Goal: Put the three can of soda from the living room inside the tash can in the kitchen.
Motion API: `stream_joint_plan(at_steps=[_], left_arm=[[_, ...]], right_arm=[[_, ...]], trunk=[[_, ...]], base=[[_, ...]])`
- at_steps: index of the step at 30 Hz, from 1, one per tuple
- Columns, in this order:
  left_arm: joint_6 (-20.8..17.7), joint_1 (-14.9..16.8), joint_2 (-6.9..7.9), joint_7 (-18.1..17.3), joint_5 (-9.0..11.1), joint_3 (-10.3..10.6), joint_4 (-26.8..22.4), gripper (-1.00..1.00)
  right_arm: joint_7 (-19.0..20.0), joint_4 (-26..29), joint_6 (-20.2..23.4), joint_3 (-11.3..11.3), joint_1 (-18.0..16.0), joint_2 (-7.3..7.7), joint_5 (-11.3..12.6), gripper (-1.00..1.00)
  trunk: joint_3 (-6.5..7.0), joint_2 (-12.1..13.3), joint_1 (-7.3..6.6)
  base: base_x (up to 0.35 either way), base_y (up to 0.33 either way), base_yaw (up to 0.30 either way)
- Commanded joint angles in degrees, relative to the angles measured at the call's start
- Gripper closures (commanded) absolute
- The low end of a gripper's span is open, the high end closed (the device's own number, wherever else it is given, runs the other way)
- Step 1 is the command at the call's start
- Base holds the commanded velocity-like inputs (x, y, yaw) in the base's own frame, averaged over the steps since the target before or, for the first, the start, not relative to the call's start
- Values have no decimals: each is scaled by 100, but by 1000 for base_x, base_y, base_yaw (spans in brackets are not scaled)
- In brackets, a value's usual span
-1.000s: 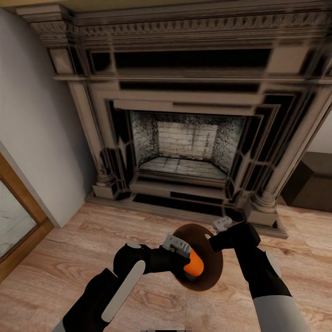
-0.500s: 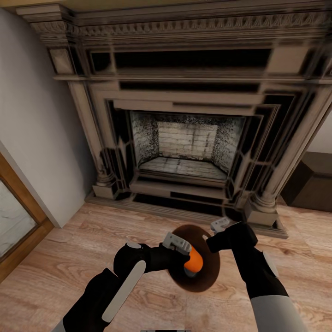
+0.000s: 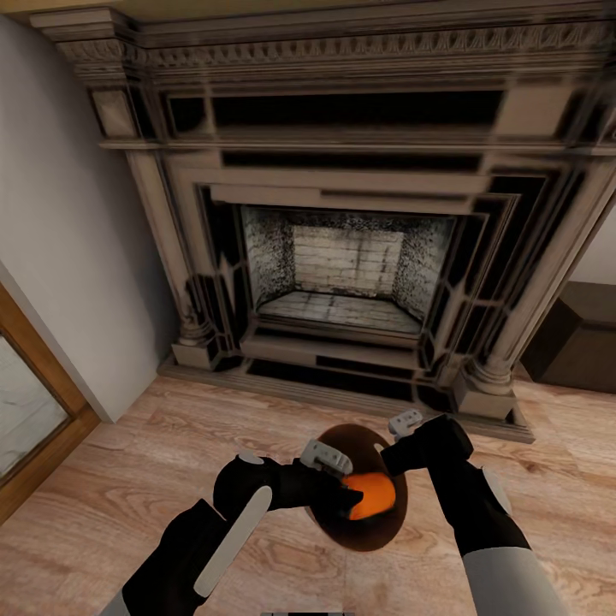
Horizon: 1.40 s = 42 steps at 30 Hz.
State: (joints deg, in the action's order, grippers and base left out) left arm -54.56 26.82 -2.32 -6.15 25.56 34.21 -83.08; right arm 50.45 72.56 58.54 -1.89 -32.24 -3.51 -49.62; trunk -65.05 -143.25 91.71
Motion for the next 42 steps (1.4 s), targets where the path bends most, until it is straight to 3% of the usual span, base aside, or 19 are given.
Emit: stream_joint_plan(at_steps=[1,20,25,26,28,31,32,38,42], left_arm=[[7,-2,3,35,-191,-2,8,-100],[-2,-4,70,-51,-155,-20,-221,-100],[-2,-47,91,-399,-148,-52,-577,-100],[-2,-61,172,-676,-152,-71,-671,-100],[3,-71,292,-842,-154,-78,-710,-100],[119,-83,636,-1279,-152,-147,-769,-100],[162,-86,668,-1338,-151,-178,-773,-100],[372,-97,894,-1841,-152,-725,-787,-100],[605,-114,1280,-2422,-149,-1225,-783,-100]], right_arm=[[47,399,146,4,-2,-1,313,100],[47,396,146,-2,0,-1,313,100],[48,389,146,-4,0,3,313,100],[48,389,146,-4,-1,5,313,100],[48,390,146,-4,0,6,313,100],[48,390,146,-4,1,7,313,100],[47,390,146,-4,1,7,313,100],[48,384,146,-7,-1,8,313,100],[47,382,146,-7,-2,8,313,100]], trunk=[[0,0,0],[0,0,0],[0,0,0],[0,0,0],[0,0,0],[0,0,0],[0,0,0],[0,0,0],[0,0,0]], base=[[0,0,0],[0,0,0],[0,0,0],[0,0,0],[0,0,0],[0,0,0],[0,0,0],[0,0,0],[0,0,0]])
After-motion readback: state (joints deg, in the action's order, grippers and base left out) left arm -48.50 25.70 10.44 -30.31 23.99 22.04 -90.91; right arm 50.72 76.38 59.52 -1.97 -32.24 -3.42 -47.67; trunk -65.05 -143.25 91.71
